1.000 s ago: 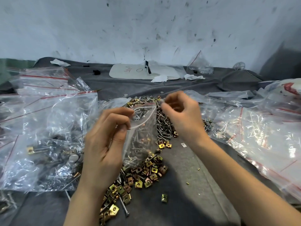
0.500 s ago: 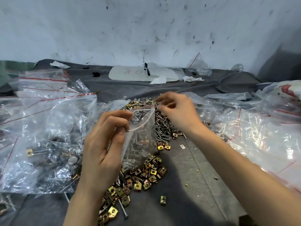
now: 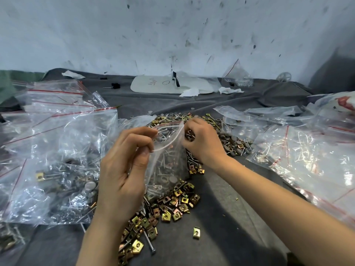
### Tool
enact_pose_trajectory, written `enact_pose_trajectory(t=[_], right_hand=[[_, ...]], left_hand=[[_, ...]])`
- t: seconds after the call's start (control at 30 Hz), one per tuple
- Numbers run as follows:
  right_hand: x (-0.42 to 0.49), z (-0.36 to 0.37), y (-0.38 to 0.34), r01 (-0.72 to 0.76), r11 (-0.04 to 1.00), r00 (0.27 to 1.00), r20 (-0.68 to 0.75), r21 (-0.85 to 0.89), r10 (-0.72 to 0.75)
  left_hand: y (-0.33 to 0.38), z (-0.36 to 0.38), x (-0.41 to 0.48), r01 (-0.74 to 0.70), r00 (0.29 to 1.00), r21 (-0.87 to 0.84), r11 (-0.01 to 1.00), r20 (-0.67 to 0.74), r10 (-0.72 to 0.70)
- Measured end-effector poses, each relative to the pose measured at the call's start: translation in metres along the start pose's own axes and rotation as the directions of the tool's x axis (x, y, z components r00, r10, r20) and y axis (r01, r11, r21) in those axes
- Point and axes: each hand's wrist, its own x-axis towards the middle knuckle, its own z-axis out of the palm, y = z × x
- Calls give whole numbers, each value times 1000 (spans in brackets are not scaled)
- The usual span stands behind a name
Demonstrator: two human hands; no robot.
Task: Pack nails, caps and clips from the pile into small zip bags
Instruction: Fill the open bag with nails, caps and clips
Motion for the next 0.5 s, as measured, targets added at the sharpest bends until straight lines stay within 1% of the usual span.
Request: enact_pose_trajectory(t=[0.03,0.07,0.1,0.13,0.17,0.2,0.23,0.27,0.33,0.37,0.4,0.43,0.5], right_hand=[[2,-7,-4,-63,991,997,-29,120,67],[3,-16,-9,-121,958,988,-59,258,141],[5,-27,-17,-148,906,979,-71,396,192],[7,-39,-26,-136,848,977,-72,512,200],[8,-51,-37,-93,796,982,-75,599,171],[9,-62,-47,-34,763,990,-83,646,114],[9,-72,-57,27,759,996,-82,650,35],[8,-81,-66,75,778,997,-55,623,-52],[6,-89,-77,104,849,980,92,518,-175],[5,-91,-77,98,885,968,165,454,-191],[3,-93,-75,93,910,963,195,404,-185],[3,-94,-72,92,920,968,181,380,-171],[2,-95,-62,64,909,991,82,411,-107]], left_hand=[[0,-1,0,-3,1000,-1,1000,-2,3],[0,-1,0,-5,1000,-3,1000,-2,5],[-1,-2,0,-7,1000,-4,1000,0,7],[-1,-1,-1,-8,1000,-4,1000,4,8],[-1,-1,-1,-11,1000,-2,1000,9,11],[-1,-1,-1,-14,1000,1,1000,13,14],[-1,0,-1,-17,1000,3,1000,16,17],[-1,1,-1,-20,1000,2,1000,20,20],[-1,1,-1,-26,999,0,1000,24,26],[-1,1,-1,-28,999,-2,1000,25,28],[-1,1,-1,-28,999,-5,1000,25,28],[-1,0,-1,-27,999,-8,1000,22,27],[-2,0,-1,-23,1000,-11,1000,16,23]])
